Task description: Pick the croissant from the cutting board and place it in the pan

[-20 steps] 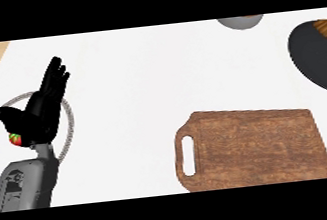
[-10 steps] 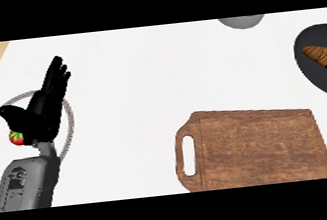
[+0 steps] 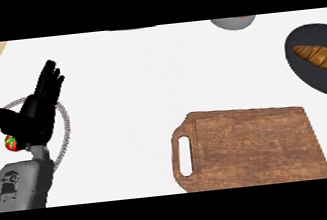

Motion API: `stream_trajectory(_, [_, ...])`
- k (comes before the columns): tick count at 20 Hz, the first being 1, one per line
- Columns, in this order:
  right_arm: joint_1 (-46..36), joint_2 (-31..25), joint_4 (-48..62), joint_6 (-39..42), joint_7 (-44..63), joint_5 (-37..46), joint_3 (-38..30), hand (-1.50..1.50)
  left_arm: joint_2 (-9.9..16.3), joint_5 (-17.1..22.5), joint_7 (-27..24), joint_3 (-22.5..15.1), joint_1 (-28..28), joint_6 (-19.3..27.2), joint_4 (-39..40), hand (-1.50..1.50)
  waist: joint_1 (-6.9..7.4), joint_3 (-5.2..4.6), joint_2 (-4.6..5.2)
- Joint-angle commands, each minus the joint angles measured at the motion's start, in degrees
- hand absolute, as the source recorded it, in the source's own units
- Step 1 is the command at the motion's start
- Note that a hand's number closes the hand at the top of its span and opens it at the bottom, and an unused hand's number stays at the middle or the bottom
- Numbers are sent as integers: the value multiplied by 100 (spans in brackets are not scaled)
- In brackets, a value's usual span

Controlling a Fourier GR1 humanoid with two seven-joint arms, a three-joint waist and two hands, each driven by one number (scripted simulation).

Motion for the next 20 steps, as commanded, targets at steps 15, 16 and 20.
stream_trajectory(15, [1986,72,-1820,3019,-584,-1559,-347,-150,96,-31,-220,269,500,80,-1,0,-519,-75,-224])
stream_trajectory(16, [2220,93,-2061,3123,-481,-1613,-337,-150,-153,-222,152,-23,282,327,-212,0,-511,-67,-216])
stream_trajectory(20, [2818,793,-3442,3157,155,-1826,-202,-150,101,-136,152,179,241,166,-75,0,-465,-65,-195])
